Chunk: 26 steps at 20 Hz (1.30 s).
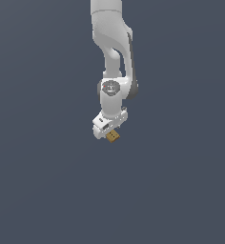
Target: Pick up the object and move it to a goal position.
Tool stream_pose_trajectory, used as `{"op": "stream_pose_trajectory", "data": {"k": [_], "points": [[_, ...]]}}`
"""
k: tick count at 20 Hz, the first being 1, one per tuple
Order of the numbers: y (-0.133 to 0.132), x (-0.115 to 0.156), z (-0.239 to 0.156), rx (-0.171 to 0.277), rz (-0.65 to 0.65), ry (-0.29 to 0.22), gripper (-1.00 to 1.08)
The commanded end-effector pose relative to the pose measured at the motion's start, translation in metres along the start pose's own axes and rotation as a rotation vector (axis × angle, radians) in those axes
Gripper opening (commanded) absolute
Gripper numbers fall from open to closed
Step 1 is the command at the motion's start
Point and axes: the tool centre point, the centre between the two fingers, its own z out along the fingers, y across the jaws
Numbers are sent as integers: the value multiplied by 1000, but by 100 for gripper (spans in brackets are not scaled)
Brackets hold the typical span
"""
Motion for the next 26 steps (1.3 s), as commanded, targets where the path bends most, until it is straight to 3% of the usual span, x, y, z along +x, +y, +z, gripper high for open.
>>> {"op": "stream_pose_trajectory", "data": {"k": [1, 11, 12, 26], "points": [[-1, 0, 11, 1, -1, 0, 100], [0, 0, 38, 0, -4, 0, 100], [0, 0, 38, 0, -4, 0, -100], [6, -1, 35, -1, -3, 0, -100]]}}
